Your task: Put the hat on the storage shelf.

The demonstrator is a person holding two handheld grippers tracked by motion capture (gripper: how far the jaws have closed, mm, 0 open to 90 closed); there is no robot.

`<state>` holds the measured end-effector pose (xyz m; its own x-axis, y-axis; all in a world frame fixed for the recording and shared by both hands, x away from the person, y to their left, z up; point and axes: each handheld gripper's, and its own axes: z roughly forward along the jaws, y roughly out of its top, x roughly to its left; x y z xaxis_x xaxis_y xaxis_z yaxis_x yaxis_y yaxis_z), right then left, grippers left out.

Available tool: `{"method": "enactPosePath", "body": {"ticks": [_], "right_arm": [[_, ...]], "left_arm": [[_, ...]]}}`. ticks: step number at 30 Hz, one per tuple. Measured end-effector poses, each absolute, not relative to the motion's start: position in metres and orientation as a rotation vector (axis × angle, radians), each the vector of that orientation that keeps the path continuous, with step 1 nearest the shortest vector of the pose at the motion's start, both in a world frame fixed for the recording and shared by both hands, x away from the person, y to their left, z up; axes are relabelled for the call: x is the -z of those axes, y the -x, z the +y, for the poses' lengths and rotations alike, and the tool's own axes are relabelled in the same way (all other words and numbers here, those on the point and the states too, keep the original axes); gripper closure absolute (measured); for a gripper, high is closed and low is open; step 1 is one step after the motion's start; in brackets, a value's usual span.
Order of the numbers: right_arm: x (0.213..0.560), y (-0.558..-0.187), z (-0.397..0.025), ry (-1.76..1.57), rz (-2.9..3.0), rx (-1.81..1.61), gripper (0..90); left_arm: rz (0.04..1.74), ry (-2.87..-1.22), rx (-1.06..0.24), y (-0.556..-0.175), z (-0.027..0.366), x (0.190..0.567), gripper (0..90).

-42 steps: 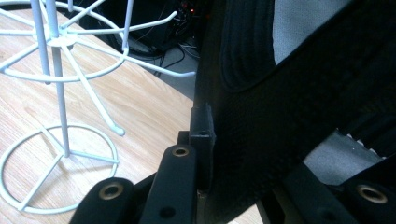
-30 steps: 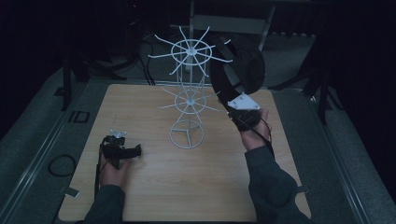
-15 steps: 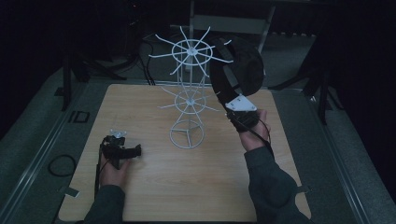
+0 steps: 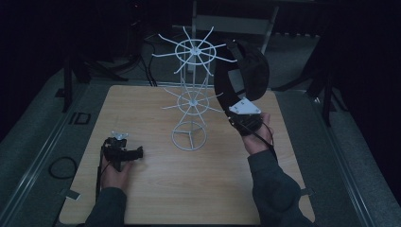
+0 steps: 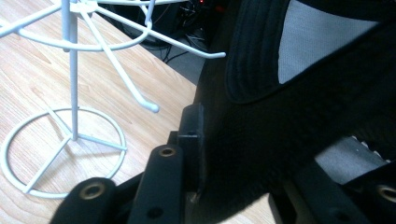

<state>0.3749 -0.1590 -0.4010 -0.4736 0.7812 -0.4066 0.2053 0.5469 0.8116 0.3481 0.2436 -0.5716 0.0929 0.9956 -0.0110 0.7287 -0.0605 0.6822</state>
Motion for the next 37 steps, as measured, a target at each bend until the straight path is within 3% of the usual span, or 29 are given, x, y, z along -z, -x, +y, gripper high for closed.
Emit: {"method": "enactPosePath", "body": {"ticks": [18, 37], "right_arm": [[0.409, -0.373, -0.163, -0.827, 2.004, -0.925, 40.0], [0.428, -0.360, -0.170, -0.852, 2.050, -0.935, 30.1]], "left_arm": [[1.690, -1.842, -0.653, -0.348, 0.243, 0.572, 0.8], [1.690, -1.846, -0.652, -0.348, 0.244, 0.572, 0.8]]}}
